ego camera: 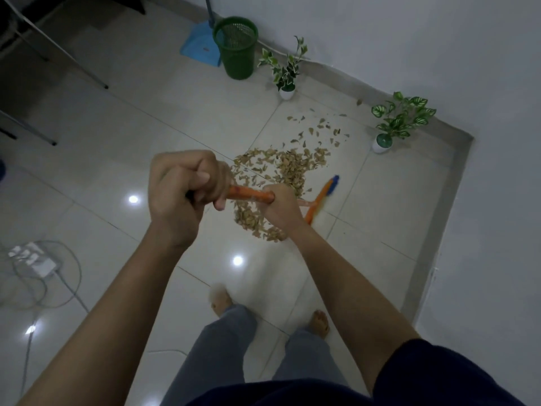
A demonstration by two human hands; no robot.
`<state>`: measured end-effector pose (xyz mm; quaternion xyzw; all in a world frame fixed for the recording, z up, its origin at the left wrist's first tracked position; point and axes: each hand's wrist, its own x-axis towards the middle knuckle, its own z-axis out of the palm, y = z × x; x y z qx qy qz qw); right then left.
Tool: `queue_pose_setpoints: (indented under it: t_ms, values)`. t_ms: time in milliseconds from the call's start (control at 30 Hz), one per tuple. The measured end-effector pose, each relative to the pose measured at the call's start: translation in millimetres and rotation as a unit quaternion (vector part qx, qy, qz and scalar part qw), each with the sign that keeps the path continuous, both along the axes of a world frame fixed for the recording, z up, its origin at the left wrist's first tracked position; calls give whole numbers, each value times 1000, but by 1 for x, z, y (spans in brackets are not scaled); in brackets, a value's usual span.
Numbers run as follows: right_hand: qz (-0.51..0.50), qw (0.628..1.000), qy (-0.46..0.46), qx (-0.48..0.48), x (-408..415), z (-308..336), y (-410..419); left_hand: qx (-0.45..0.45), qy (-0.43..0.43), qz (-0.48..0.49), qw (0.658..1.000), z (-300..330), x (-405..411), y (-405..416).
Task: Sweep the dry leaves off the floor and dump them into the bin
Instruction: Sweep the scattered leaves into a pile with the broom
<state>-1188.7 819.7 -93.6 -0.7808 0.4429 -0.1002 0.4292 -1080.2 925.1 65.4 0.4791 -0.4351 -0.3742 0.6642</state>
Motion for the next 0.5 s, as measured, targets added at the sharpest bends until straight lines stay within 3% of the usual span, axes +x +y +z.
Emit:
queue_pose_setpoints:
  t_ms: [167,300,400,500]
  values:
    - [-63,998,29,9,30,18,27,-3,49,-39,998,16,61,9]
    - [-45,997,53,38,65,22,56,14,61,-16,998,20,102,27]
    - [2,996,19,90,108,30,75,2,20,20,1000,34,134,45]
    - [123,986,3,109,157,44,88,-31,-55,45,997,52,159,66]
